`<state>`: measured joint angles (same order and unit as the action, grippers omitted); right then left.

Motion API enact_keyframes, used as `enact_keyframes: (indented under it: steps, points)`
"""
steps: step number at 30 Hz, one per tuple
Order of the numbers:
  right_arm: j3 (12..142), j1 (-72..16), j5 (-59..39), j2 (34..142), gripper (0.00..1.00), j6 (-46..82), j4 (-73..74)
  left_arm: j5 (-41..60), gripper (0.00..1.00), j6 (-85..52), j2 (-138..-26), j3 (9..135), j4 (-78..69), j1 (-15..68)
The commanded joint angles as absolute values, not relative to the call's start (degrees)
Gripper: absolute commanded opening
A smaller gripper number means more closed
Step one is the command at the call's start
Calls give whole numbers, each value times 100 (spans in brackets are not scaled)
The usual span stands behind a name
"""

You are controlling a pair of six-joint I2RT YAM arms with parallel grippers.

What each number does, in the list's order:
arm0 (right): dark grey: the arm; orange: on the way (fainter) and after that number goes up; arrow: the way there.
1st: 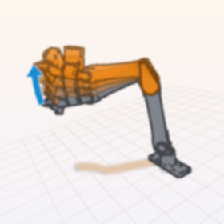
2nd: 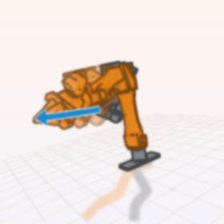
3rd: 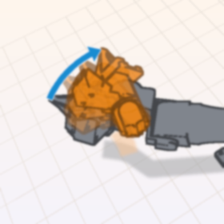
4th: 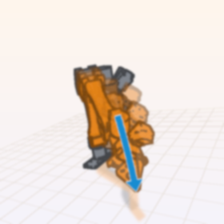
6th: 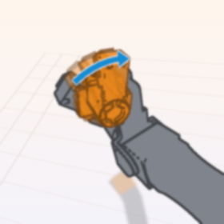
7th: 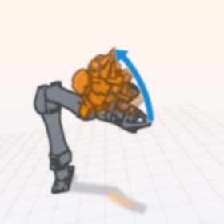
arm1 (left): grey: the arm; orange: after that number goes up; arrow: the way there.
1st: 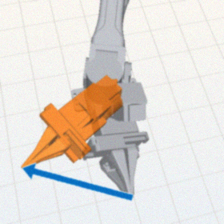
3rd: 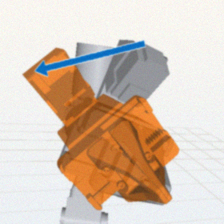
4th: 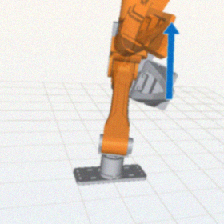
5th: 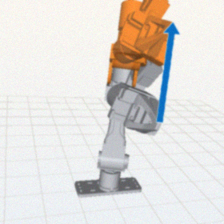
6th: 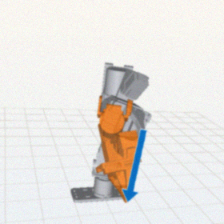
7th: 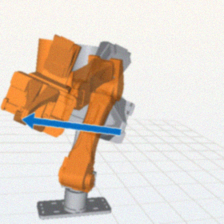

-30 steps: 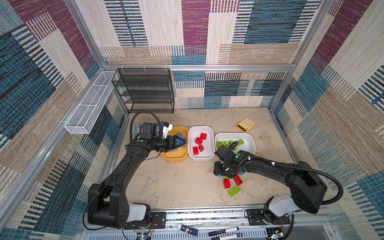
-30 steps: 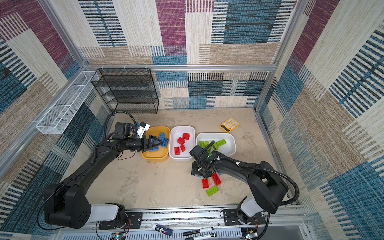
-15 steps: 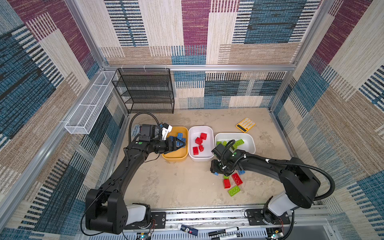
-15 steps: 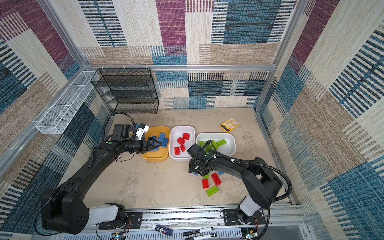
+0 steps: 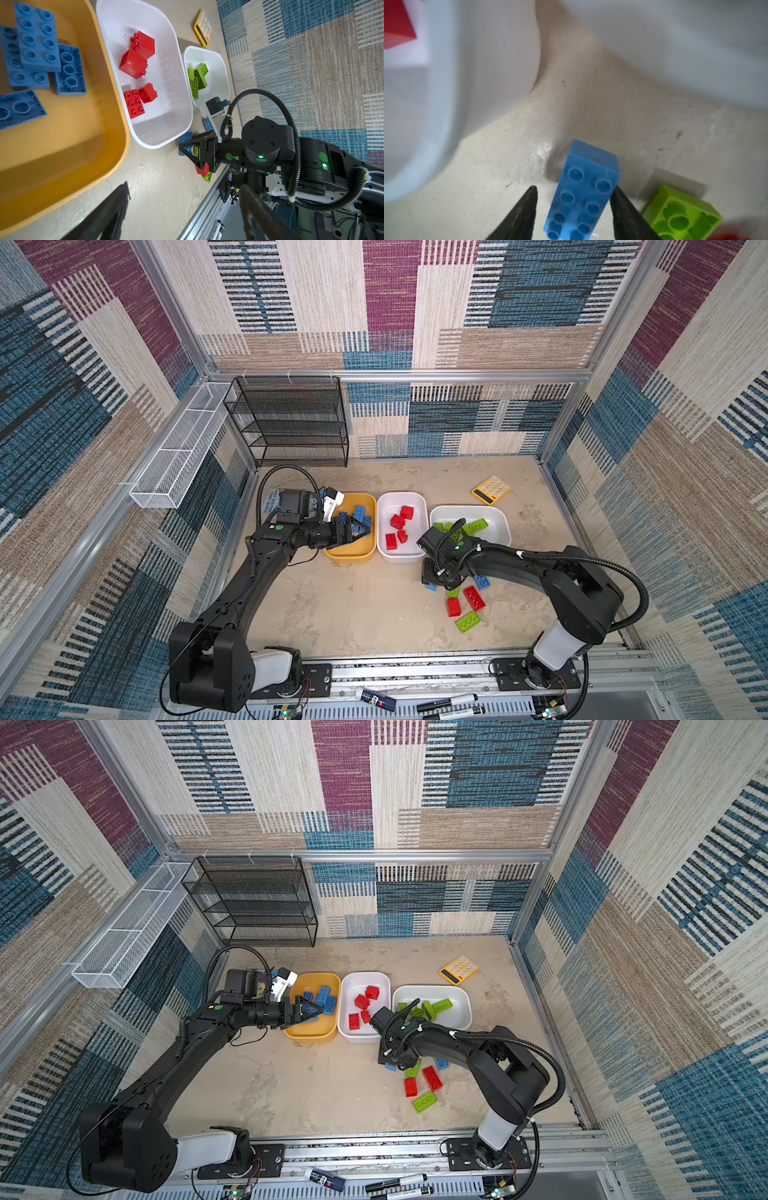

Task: Sort the legos into containers by color
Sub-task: 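Return the right gripper to the pile and grasp a blue brick, then carry the blue brick with the right gripper into the yellow bin and release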

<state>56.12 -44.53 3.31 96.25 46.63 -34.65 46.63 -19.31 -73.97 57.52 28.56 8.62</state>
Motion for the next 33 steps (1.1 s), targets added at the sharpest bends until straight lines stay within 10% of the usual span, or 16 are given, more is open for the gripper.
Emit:
enact_keyframes:
  steps: [1, 13, 23, 33]
  points:
    - [5729, -4505, 710, 9765, 54, 4746, -3608, 4634, 85, -1759, -7372, 5765, 2918, 861]
    - [5792, -4662, 1026, 9539, 25, 4557, -3972, 4610, 85, -1758, -7430, 5841, 2930, 853]
    - [6797, -4912, 420, 8993, 24, 2676, -3088, 4364, 85, -1734, -7240, 5837, 3214, 711]
    - [8511, -4913, -1276, 10629, 27, 1361, -1715, 3683, 85, -2004, -6528, 5436, 3608, 387]
